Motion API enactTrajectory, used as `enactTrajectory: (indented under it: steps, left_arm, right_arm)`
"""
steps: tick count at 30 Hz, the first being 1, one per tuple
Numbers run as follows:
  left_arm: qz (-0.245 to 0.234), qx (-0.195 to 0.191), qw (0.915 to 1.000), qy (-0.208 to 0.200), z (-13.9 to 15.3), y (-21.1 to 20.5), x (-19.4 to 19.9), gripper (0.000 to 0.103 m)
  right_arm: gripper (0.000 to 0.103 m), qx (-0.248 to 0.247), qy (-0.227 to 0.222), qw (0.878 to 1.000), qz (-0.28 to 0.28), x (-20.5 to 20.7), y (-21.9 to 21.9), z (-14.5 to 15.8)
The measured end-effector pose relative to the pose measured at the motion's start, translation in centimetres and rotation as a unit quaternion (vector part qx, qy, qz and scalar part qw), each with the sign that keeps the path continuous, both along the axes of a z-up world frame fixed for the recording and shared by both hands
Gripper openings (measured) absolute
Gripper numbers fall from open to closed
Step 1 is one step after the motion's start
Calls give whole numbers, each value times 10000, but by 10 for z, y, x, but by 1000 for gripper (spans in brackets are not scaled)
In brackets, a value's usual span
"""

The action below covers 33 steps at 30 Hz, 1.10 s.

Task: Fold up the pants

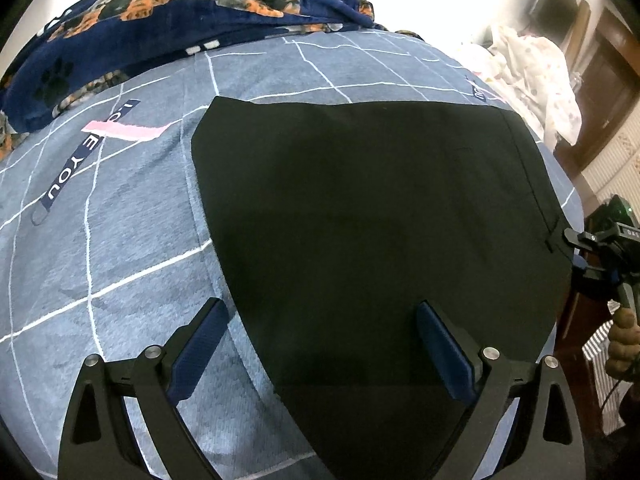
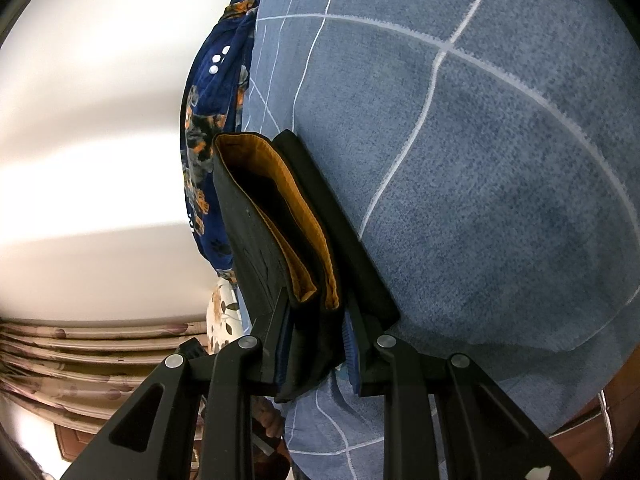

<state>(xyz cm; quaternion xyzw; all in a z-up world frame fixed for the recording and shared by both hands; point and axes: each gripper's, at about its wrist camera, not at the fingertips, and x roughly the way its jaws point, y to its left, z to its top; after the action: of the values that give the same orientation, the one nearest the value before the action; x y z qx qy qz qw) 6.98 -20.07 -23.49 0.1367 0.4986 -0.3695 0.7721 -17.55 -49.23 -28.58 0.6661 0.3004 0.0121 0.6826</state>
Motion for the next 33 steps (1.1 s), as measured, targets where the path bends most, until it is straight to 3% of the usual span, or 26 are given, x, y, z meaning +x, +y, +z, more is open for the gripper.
enactTrajectory:
  steps: [3,6,9,10,11,13,23,28,33]
  left_arm:
    - [-28,-22,10000,42,-1,-1,1,96]
    - [-111,-23,9999,46,-1,-3,4,96]
    - [-189,-63,9998,66,-2,-5,5,96]
    - [-221,-83,9997,72,-2,-5,6,96]
    - [-243,-96,9996,74,-2,-6,6,96]
    - [-299,-133,9994,78,-3,-7,5,96]
    - [-627,-334,9970,317,-3,-10,9,95]
    - [-792,-883,9884,950,0,-5,22,83]
    - [-714,-1208,9778,1554,-3,5,41,82]
  right_arm:
    - [20,-96,45,9999,101,2,-1,4]
    - [29,-507,155,9978,391,10,-2,19]
    - [62,-962,84,9938,545,16,-9,41]
    - [78,-1225,180,9909,534,18,-14,49]
    - [79,-1606,306,9851,535,21,-20,60]
    - [79,-1874,298,9790,743,31,-27,68]
    - [79,-2132,448,9518,2160,103,-14,48]
    - [80,-1986,203,9399,2771,122,8,46]
    - [75,-1659,160,9385,3025,124,-1,40]
